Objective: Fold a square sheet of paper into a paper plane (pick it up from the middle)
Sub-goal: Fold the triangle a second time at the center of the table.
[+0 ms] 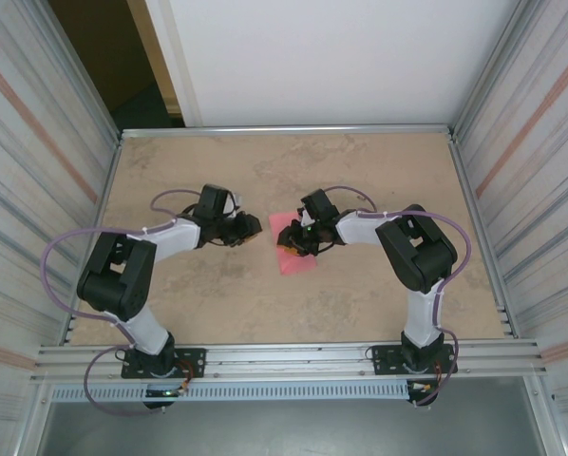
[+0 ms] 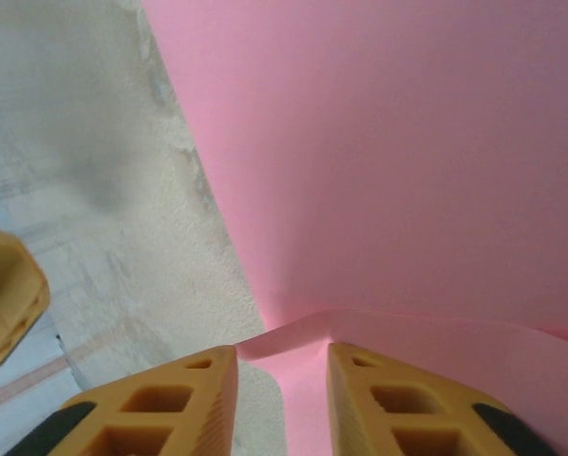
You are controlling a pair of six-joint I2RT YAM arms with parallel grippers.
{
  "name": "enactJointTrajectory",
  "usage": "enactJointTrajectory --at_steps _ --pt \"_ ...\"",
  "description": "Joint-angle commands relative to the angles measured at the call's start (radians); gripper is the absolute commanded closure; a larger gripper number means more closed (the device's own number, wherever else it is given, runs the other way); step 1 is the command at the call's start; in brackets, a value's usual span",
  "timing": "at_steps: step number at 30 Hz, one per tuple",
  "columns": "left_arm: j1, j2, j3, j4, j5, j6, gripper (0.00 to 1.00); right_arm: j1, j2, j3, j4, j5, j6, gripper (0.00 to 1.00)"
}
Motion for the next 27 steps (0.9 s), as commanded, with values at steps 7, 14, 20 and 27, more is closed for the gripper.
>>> enactJointTrajectory --at_steps 7,14,20,27 --pt "-0.091 -0.010 -0.006 0.050 0.021 0.017 0.79 -0.007 0.020 -0.024 -0.067 0.041 -0.005 0.95" --pt "-0.145 0.046 0.050 -0.010 -0.002 0.046 0.87 -0.006 0.029 -0.013 -0.087 0.045 -0.004 1.00" --pt "-0.158 0.107 0.105 -0.058 -0.012 0.048 0.91 -0.007 0.030 -0.012 -0.089 0.046 -0.002 1.00" --pt "-0.160 0.157 0.144 -0.085 -0.023 0.051 0.95 -0.006 0.029 -0.012 -0.088 0.043 0.000 1.00"
